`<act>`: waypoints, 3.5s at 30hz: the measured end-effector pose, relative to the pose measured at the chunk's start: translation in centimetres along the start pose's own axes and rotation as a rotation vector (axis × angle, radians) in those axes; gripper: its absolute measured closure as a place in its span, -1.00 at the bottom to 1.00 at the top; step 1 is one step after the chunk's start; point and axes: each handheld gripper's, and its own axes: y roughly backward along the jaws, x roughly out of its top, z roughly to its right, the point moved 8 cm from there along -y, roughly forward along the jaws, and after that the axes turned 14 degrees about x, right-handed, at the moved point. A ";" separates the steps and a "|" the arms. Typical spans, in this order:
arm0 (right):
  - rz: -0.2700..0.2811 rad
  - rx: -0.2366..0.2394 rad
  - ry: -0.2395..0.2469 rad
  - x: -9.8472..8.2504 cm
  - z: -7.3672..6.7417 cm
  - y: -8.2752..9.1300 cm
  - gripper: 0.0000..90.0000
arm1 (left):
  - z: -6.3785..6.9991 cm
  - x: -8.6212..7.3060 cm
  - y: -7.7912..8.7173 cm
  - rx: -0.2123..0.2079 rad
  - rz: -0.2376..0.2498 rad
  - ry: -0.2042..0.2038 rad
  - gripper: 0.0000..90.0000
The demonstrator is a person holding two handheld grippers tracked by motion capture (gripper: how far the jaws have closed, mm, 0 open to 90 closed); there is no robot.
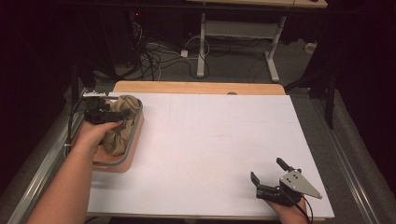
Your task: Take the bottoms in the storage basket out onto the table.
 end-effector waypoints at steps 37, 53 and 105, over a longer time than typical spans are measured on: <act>-0.030 -0.003 -0.004 -0.5 -0.1 -0.1 -0.98 | 0.4 -6.9 -2.2 0.102 -0.535 -0.447 -1.00; -0.034 0.002 -0.001 -0.5 -0.2 -0.3 -0.97 | 0.6 -7.4 -2.1 0.072 -0.560 -0.427 -0.68; -0.023 0.016 0.001 0.1 -0.1 -1.3 -0.95 | -1.1 -5.3 2.5 0.066 -0.623 -0.430 0.35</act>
